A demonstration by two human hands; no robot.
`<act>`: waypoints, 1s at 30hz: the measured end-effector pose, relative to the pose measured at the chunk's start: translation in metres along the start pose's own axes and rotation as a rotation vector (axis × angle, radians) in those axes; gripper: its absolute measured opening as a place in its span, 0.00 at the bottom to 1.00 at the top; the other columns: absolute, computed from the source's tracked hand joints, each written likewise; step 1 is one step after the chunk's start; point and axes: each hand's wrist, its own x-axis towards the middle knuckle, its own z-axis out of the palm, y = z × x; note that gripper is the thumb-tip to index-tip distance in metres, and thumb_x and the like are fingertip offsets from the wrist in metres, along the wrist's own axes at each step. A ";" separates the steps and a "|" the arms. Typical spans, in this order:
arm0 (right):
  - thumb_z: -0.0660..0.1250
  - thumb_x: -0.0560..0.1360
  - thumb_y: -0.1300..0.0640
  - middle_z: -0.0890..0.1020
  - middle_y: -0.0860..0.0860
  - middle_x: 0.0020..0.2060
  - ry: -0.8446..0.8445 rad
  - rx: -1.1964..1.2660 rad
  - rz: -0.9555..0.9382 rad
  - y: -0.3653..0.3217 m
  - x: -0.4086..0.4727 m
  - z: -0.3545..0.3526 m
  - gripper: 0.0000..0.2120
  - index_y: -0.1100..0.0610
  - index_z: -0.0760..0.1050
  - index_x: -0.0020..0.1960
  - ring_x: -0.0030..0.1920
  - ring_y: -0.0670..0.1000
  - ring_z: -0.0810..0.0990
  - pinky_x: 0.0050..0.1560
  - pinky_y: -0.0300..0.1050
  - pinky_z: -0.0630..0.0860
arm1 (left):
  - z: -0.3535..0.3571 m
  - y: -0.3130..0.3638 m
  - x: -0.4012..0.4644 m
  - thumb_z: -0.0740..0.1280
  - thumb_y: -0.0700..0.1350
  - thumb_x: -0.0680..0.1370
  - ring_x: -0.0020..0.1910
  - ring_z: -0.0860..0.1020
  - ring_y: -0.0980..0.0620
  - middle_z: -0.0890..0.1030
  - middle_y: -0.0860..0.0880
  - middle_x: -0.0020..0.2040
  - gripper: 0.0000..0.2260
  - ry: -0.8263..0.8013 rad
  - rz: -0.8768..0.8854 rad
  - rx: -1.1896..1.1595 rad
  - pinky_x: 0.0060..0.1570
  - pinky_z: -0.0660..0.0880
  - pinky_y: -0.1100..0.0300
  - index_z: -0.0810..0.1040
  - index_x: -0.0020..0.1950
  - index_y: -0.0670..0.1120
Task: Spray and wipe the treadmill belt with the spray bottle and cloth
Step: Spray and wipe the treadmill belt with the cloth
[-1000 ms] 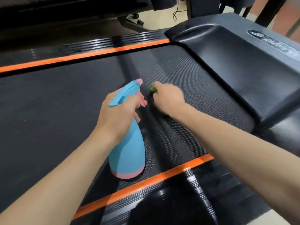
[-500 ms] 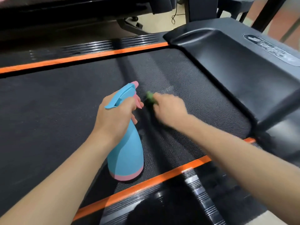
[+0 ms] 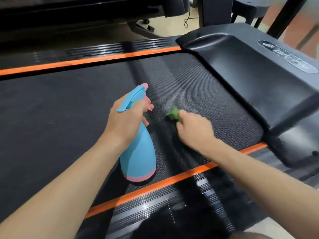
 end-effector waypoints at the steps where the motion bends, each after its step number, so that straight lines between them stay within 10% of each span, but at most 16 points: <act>1: 0.58 0.78 0.51 0.82 0.55 0.50 -0.036 0.045 -0.070 -0.021 -0.010 0.001 0.09 0.53 0.71 0.54 0.50 0.62 0.81 0.46 0.52 0.75 | -0.002 0.000 -0.001 0.65 0.48 0.72 0.29 0.78 0.56 0.86 0.56 0.52 0.18 0.009 -0.014 -0.025 0.37 0.73 0.71 0.85 0.60 0.54; 5: 0.63 0.77 0.50 0.82 0.51 0.42 -0.261 0.448 -0.138 -0.066 -0.019 -0.011 0.05 0.51 0.73 0.48 0.47 0.59 0.80 0.50 0.51 0.77 | -0.023 0.009 -0.007 0.70 0.41 0.80 0.28 0.77 0.56 0.80 0.57 0.54 0.11 0.039 -0.091 -0.119 0.36 0.74 0.71 0.80 0.54 0.57; 11: 0.70 0.74 0.57 0.84 0.53 0.46 -0.279 1.234 0.360 -0.091 0.015 -0.069 0.04 0.55 0.77 0.49 0.45 0.50 0.82 0.50 0.47 0.79 | -0.098 0.038 -0.014 0.70 0.46 0.80 0.32 0.80 0.57 0.79 0.67 0.43 0.08 0.125 -0.183 -0.024 0.50 0.74 0.56 0.79 0.51 0.60; 17: 0.65 0.79 0.61 0.82 0.55 0.43 -0.447 1.467 0.398 -0.175 0.024 -0.173 0.05 0.56 0.77 0.54 0.43 0.54 0.82 0.41 0.47 0.78 | -0.175 0.117 -0.028 0.69 0.50 0.81 0.36 0.84 0.55 0.83 0.63 0.43 0.04 0.171 -0.291 -0.056 0.52 0.76 0.53 0.77 0.51 0.60; 22: 0.64 0.77 0.59 0.83 0.63 0.54 -0.523 1.567 0.492 -0.233 0.033 -0.200 0.10 0.56 0.76 0.58 0.58 0.66 0.82 0.61 0.69 0.75 | -0.195 0.151 -0.024 0.68 0.48 0.83 0.33 0.80 0.52 0.80 0.56 0.26 0.05 0.097 -0.356 -0.096 0.42 0.78 0.58 0.76 0.53 0.59; 30: 0.62 0.80 0.60 0.85 0.59 0.53 -0.580 1.622 0.457 -0.285 0.017 -0.139 0.10 0.59 0.76 0.59 0.56 0.60 0.84 0.59 0.64 0.78 | -0.241 0.057 -0.032 0.75 0.53 0.76 0.37 0.80 0.54 0.79 0.51 0.42 0.12 0.095 -0.235 0.056 0.49 0.83 0.52 0.75 0.51 0.51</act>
